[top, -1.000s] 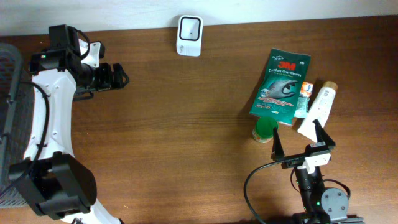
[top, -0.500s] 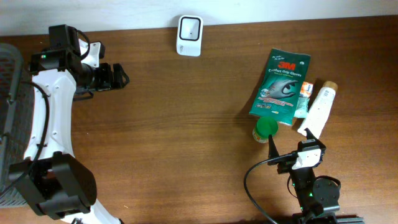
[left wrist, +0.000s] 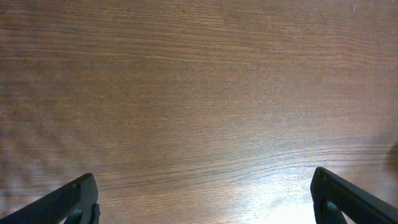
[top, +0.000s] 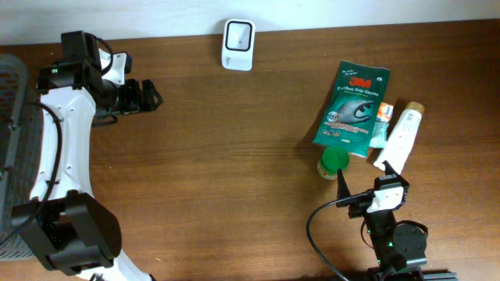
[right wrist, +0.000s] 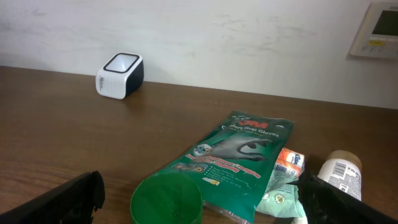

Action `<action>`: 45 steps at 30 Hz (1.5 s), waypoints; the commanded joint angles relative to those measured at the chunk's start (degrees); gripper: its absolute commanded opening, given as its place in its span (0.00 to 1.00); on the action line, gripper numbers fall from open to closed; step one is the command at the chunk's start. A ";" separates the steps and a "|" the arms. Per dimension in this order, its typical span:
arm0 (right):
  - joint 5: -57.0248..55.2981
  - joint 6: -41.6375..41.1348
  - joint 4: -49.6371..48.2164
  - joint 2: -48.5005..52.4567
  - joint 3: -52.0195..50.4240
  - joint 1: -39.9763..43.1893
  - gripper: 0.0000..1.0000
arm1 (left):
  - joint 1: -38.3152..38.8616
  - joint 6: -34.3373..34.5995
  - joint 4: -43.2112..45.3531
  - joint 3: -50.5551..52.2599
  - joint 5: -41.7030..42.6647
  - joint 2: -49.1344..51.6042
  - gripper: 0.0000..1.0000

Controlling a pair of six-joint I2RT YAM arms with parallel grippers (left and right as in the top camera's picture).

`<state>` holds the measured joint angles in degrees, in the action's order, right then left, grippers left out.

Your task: Scan the item barcode

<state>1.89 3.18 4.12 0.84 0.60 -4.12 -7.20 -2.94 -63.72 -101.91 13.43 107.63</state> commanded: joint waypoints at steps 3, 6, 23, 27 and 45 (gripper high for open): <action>-0.68 -0.48 0.42 -0.66 -0.28 -0.42 0.98 | -0.11 -0.09 -0.02 -0.35 0.22 0.02 0.99; -0.68 -0.48 0.42 -0.66 -0.28 -0.42 0.98 | -0.11 -0.09 -0.02 -0.35 0.22 -0.33 0.99; -0.68 -0.48 0.42 -0.66 -0.28 -0.42 0.98 | 0.00 -3.21 18.71 28.46 -6.03 -44.00 0.99; -0.68 -0.48 0.39 -0.66 -0.28 -0.42 0.98 | -0.11 -3.19 37.33 49.70 -5.99 -60.19 0.99; -0.68 -0.48 0.42 -0.63 -0.28 -0.42 0.98 | -0.11 -3.19 69.05 100.65 -5.99 -102.53 0.99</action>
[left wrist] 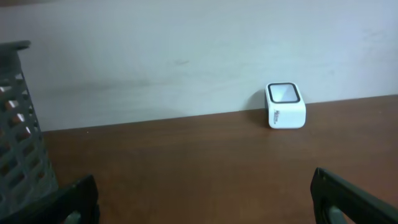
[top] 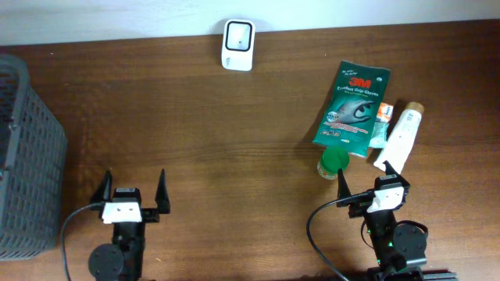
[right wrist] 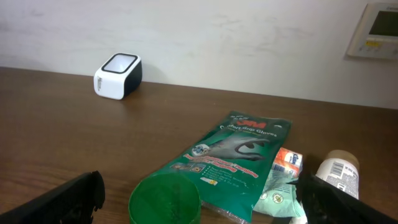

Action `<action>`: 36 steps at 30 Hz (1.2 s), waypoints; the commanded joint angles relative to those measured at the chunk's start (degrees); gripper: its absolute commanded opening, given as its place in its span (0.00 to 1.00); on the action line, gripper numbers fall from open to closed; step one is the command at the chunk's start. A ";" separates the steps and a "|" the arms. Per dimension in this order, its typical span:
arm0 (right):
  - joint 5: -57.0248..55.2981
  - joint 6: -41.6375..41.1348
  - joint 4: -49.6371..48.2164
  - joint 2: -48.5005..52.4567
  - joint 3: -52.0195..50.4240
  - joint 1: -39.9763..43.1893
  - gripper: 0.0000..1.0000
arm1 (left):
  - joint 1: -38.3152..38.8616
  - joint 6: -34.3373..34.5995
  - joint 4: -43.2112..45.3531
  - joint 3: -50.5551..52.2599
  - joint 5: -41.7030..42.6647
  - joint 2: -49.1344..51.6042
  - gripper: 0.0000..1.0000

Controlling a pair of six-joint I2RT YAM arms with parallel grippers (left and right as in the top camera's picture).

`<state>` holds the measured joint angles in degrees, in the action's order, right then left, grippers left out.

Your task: Scan the item barcode

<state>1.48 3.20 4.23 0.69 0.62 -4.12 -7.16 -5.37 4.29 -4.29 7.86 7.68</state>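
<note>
The white barcode scanner (top: 237, 33) stands at the back edge by the wall, also seen in the left wrist view (left wrist: 285, 104) and the right wrist view (right wrist: 117, 68). Items lie at the right: a green 3M glove pack (top: 353, 101), a green-lidded jar (top: 334, 162), a white tube (top: 400, 136) and a small orange packet (top: 380, 121). My right gripper (top: 364, 175) is open just in front of the jar (right wrist: 165, 200) and glove pack (right wrist: 239, 152), holding nothing. My left gripper (top: 131, 187) is open at the front left, empty, facing the scanner.
A grey mesh basket (top: 27, 156) stands along the left edge, its corner showing in the left wrist view (left wrist: 15, 124). A wall thermostat (right wrist: 380, 28) hangs behind the items. The brown wooden table (top: 234, 140) spans the view.
My left arm was stretched out over the back left of the table, its camera looking down at bare wood. Now it rests at the front left, facing the wall and scanner. The right arm barely moved.
</note>
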 commanded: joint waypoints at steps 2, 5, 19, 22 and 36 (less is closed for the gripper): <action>-0.26 -0.50 0.31 -0.48 -0.31 -0.42 0.98 | -0.15 -0.76 -0.09 3.82 -0.44 -4.17 0.99; -0.26 -0.50 0.31 -0.48 -0.31 -0.42 0.98 | -0.15 -0.96 -0.59 3.82 -0.92 -6.54 0.99; -0.26 -0.50 0.31 -0.48 -0.31 -0.42 0.98 | -0.15 -0.92 -8.28 3.78 -1.07 -7.30 0.99; -0.26 -0.50 0.31 -0.48 -0.31 -0.42 0.98 | -0.15 -0.92 -8.28 3.78 -1.07 -7.28 0.99; -0.26 -0.50 0.31 -0.48 -0.31 -0.42 0.98 | -0.15 -0.92 -8.28 3.78 -1.07 -7.28 0.99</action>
<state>1.45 3.20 4.23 0.69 0.62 -4.12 -7.16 -5.56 -3.64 -0.64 7.01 0.73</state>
